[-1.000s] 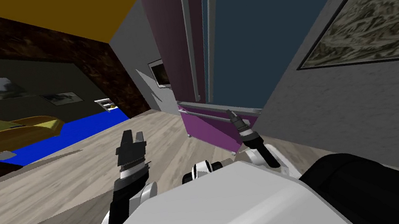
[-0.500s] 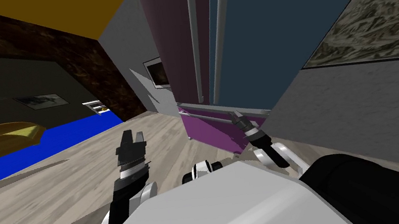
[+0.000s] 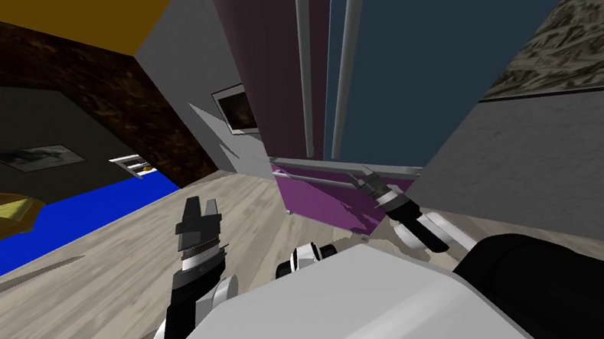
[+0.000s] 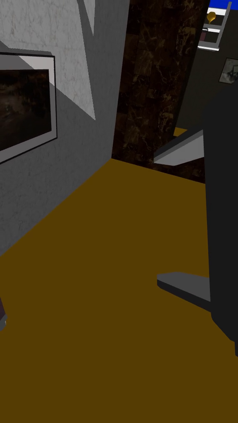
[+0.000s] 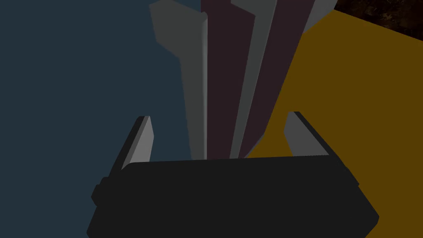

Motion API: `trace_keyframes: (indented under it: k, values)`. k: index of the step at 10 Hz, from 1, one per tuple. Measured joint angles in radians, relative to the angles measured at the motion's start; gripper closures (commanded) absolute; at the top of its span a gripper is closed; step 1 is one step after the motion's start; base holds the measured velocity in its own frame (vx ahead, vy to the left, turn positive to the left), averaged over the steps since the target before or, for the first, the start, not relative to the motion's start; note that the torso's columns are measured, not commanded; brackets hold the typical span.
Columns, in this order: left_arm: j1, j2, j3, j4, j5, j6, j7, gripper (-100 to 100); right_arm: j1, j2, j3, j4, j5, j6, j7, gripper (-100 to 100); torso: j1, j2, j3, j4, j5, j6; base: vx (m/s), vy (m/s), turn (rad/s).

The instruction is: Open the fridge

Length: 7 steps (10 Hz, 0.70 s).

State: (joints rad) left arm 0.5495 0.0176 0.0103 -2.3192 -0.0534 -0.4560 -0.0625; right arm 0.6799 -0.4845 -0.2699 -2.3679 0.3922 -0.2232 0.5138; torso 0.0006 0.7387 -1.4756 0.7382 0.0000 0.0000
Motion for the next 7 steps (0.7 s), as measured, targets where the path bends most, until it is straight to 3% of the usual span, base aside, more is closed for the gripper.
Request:
trace_keyframes:
  k: [7]
  values:
    - [0.000,0.000,0.000,0.000,0.000,0.000,0.000,0,0.054,-0.136,-0.087,-0.021,0.108,0.058,0.104,-100,0.001,-0.003,-0.002,-0.001,0.000,0.000,0.125,0.110,-0.039]
